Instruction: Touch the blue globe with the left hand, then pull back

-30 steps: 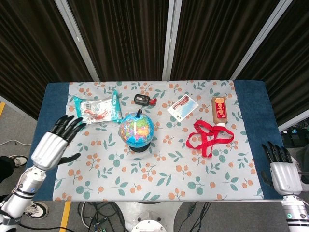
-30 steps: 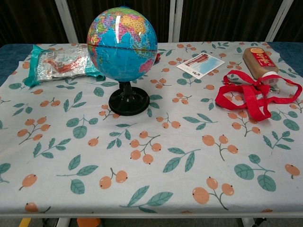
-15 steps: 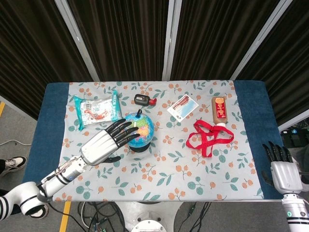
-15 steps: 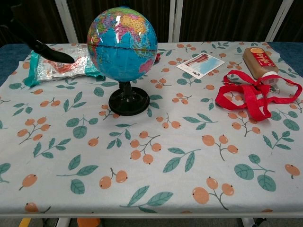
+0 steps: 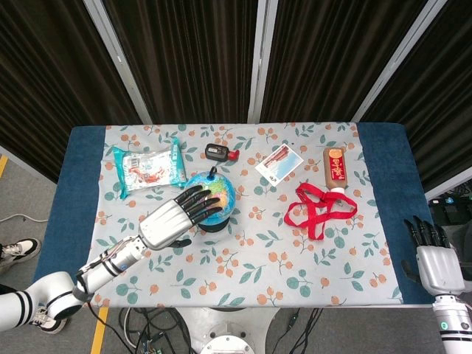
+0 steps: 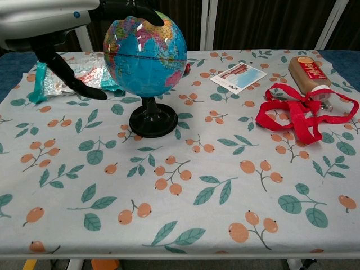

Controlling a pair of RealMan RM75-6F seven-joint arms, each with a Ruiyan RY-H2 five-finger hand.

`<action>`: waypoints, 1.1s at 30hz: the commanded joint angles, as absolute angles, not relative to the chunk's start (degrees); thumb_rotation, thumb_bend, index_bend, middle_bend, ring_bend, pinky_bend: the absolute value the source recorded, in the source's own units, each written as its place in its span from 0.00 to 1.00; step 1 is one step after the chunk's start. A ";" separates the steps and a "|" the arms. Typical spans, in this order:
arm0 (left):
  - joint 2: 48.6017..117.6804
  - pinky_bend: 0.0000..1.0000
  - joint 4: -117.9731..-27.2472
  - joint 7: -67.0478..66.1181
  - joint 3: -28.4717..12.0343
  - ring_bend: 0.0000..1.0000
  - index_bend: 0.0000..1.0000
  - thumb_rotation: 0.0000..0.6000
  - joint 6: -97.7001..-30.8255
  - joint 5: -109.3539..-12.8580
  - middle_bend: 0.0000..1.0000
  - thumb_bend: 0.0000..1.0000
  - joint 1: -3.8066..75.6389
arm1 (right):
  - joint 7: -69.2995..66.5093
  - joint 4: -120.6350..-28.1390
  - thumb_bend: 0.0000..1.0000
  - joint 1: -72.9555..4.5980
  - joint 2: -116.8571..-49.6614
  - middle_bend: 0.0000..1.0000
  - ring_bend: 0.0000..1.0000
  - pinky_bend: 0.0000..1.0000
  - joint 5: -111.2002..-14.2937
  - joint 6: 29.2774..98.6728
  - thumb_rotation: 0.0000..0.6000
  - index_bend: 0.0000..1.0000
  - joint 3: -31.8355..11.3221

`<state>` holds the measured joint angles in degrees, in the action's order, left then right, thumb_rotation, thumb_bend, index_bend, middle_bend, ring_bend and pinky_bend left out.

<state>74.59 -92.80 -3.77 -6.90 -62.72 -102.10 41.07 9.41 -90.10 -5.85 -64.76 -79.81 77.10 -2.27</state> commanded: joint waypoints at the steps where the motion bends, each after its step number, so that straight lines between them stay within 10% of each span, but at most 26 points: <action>1: 74.53 0.08 -92.63 -4.01 -6.53 0.00 0.10 1.00 -62.95 -101.77 0.10 0.12 41.09 | 9.47 -90.01 0.25 -5.87 -64.91 0.00 0.00 0.00 -79.86 77.06 1.00 0.00 -2.22; 33: 68.14 0.08 -94.30 -5.50 -3.80 0.00 0.10 1.00 -71.86 -97.43 0.13 0.12 34.34 | 10.66 -90.33 0.26 -6.12 -65.43 0.00 0.00 0.00 -79.71 76.84 1.00 0.00 -2.17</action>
